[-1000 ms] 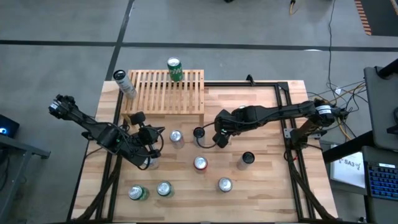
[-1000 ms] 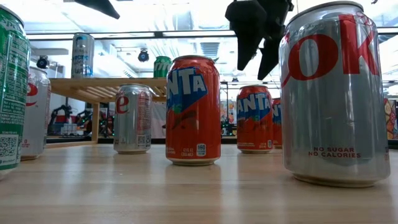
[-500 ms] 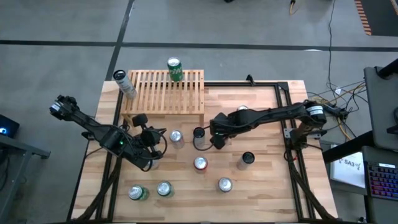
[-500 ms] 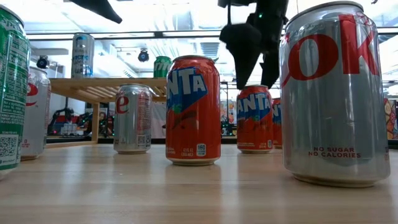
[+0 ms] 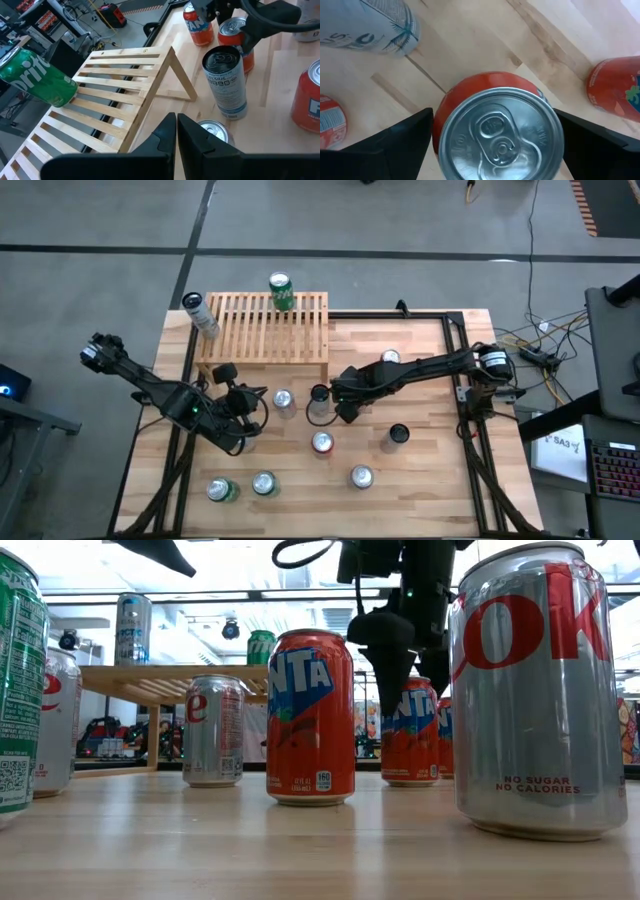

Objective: Place canned beverage on shelf
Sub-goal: Put the middle orange soda can on the shelf

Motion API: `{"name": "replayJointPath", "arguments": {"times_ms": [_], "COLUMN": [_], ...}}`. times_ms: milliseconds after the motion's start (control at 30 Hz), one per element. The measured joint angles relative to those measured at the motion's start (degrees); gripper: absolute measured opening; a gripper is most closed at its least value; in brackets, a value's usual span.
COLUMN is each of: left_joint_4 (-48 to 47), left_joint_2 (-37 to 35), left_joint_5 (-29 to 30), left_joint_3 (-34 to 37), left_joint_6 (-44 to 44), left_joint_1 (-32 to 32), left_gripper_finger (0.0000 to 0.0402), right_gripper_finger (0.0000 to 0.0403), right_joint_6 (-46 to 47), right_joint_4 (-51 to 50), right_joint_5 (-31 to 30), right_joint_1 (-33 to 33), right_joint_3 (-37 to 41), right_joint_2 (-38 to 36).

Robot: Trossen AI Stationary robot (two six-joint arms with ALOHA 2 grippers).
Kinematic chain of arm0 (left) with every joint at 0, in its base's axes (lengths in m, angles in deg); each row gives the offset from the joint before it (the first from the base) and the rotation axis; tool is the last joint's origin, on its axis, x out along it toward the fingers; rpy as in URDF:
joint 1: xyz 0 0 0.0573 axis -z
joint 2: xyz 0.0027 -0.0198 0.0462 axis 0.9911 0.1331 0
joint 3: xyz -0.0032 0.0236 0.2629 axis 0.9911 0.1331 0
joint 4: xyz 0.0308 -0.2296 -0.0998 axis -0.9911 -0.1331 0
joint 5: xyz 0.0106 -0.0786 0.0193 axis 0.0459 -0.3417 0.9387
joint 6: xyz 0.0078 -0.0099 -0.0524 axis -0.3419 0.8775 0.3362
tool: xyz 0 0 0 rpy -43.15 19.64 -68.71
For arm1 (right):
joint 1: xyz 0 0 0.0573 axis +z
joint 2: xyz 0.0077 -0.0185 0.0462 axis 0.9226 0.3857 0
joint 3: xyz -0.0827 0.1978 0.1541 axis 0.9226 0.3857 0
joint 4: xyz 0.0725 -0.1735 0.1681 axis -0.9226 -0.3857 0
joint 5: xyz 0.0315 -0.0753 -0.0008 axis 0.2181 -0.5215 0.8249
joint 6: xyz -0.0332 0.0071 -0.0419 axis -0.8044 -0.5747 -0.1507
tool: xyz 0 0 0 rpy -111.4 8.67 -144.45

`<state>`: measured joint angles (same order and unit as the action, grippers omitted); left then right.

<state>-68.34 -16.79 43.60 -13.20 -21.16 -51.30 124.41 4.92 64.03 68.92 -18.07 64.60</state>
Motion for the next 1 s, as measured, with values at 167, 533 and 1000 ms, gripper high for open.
{"name": "replayJointPath", "arguments": {"times_ms": [167,533,1000], "left_joint_4": [0.0,0.0,0.0], "left_joint_2": [-0.02,-0.13,-0.24], "left_joint_5": [0.01,4.67,9.67], "left_joint_3": [0.0,0.01,0.02], "left_joint_6": [0.0,-0.13,-0.92], "left_joint_1": [0.04,2.66,10.31], "left_gripper_finger": [0.0,0.0,0.0], "right_gripper_finger": [0.0326,0.0283,0.0283], "right_joint_6": [0.85,0.26,-2.51], "right_joint_4": [0.03,-2.11,-23.5], "right_joint_5": [0.0,0.03,-10.13], "right_joint_1": [0.0,0.0,0.02], "right_joint_3": [0.04,-1.26,-23.49], "right_joint_2": [0.16,0.09,-0.54]}}
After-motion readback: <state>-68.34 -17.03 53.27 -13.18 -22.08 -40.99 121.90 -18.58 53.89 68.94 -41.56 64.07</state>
